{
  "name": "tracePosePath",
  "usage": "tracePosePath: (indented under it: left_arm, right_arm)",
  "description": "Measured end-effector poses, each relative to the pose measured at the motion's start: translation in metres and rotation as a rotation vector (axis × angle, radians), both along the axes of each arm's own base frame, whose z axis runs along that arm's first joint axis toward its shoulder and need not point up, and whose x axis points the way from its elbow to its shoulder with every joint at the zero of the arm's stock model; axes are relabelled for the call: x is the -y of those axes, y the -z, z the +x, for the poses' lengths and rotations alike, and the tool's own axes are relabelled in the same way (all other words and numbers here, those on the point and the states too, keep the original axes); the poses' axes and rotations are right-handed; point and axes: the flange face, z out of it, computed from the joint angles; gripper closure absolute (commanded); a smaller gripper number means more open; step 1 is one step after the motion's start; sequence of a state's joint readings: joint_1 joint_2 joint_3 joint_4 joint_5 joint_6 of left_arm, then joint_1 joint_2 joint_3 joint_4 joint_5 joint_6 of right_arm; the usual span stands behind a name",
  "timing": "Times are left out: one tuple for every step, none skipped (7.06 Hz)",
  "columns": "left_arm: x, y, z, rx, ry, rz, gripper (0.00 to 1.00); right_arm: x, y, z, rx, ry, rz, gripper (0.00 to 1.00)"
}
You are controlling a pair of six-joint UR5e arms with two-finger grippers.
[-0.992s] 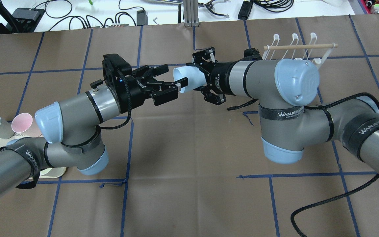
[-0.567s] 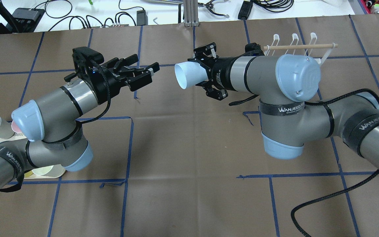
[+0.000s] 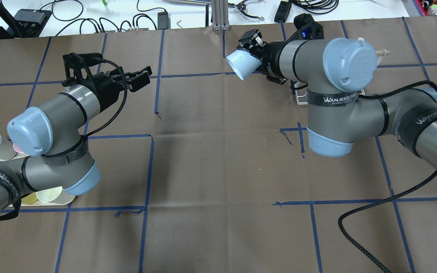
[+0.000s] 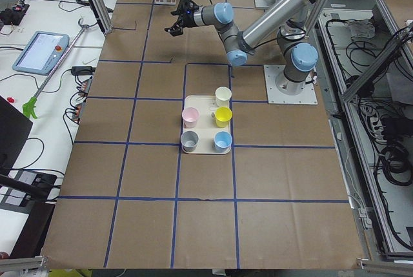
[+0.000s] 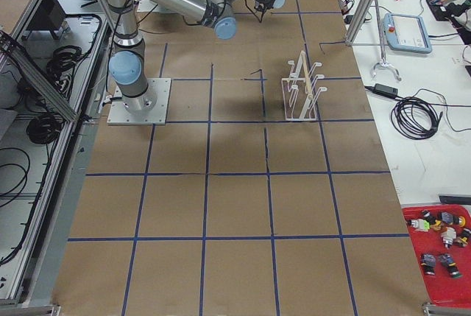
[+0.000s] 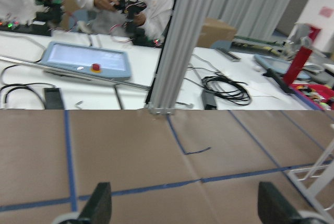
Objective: Transfer IKEA cup to right arm and place on rack
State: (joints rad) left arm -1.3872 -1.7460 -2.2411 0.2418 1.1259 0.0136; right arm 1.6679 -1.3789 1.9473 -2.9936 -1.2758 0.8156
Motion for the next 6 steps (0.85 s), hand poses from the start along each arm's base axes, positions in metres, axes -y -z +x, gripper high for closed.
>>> tracePosePath:
  left_arm:
    - [0.009, -0.004, 0.009, 0.047, -0.076, 0.079, 0.01]
    - [0.019, -0.019, 0.015, 0.075, -0.12, 0.175, 0.01]
    - [0.027, -0.042, 0.02, 0.095, -0.148, 0.295, 0.01]
    - [0.028, -0.065, 0.024, 0.111, -0.166, 0.428, 0.01]
    - [0.025, -0.085, 0.026, 0.119, -0.167, 0.57, 0.01]
    - [0.018, -0.103, 0.025, 0.119, -0.154, 0.712, 0.01]
  right_arm:
    - [0.02, -0.008, -0.019, -0.213, -0.057, -0.116, 0.66]
    - [0.038, -0.018, -0.032, -0.392, -0.106, -0.201, 0.66]
    - [0.055, -0.026, -0.044, -0.531, -0.132, -0.262, 0.67]
    - [0.069, -0.027, -0.058, -0.626, -0.127, -0.305, 0.67]
    - [0.079, -0.023, -0.07, -0.699, -0.121, -0.331, 0.67]
    - [0.087, -0.017, -0.084, -0.772, -0.12, -0.355, 0.67]
